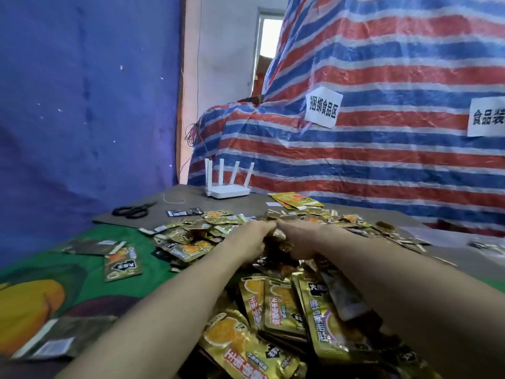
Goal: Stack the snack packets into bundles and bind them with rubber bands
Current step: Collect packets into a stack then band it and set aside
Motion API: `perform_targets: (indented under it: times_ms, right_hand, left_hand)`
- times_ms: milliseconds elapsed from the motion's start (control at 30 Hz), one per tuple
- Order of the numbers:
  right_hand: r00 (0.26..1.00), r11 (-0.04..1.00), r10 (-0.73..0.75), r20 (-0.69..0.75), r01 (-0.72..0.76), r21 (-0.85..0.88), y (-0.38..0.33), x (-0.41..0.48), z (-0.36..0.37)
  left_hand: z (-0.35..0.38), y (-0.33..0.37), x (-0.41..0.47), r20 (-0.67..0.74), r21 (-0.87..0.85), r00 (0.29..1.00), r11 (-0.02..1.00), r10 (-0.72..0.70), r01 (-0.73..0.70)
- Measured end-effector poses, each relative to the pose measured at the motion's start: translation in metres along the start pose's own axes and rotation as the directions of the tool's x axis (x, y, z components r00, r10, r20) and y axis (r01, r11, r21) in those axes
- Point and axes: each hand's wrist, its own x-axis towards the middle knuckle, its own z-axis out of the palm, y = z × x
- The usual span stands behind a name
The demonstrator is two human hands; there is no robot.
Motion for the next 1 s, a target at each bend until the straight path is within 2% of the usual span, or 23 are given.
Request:
perform_targets:
  times_ms: [100,200,333,400,500,600,833,933,1000]
  right_hand:
    - [0.994,0.989,-0.049,-0.095,0.062,0.136,0.003,-0.014,-0.016]
    - [0.956,0.941,-0.035,-0.291,0.130,0.312,0.001,-0.030,-0.034]
    - [0.872,0.947,0.004,-0.490,0.155,0.283,-0.007,-0.051,-0.053]
    - [0.853,0.907,0.010,-0.522,0.213,0.364,-0.014,-0.066,-0.060]
    - [0.844,0.734,0.020,-0.535,0.351,0.582,-0.029,-0.089,-0.062]
    - [0.830,0.604,0.066,-0.554,0.409,0.684,-0.043,-0.112,-0.060]
    - [0.778,0.345,0.183,-0.601,0.521,0.781,-0.075,-0.161,-0.062]
    - [0.819,0.132,0.193,-0.541,0.524,0.841,-0.093,-0.182,-0.048]
    - [0.821,0.108,0.227,-0.524,0.514,0.851,-0.106,-0.195,-0.031]
  left_hand:
    - [-0.029,-0.001,-0.009,-0.058,-0.073,0.998,0.997,-0.020,0.016]
    - [-0.060,0.002,-0.016,-0.151,-0.213,0.987,0.977,-0.059,0.026]
    - [-0.094,0.010,-0.035,-0.221,-0.421,0.969,0.907,-0.111,0.008]
    - [-0.107,0.015,-0.051,-0.218,-0.540,0.964,0.842,-0.155,0.013]
    - [-0.121,0.020,-0.079,-0.239,-0.695,0.948,0.719,-0.210,-0.016]
    - [-0.130,0.028,-0.105,-0.277,-0.755,0.931,0.654,-0.236,-0.059]
    - [-0.147,0.054,-0.148,-0.443,-0.791,0.850,0.570,-0.286,-0.220]
    - [-0.143,0.061,-0.164,-0.454,-0.825,0.815,0.516,-0.360,-0.232]
    - [-0.131,0.062,-0.176,-0.433,-0.850,0.801,0.484,-0.412,-0.211]
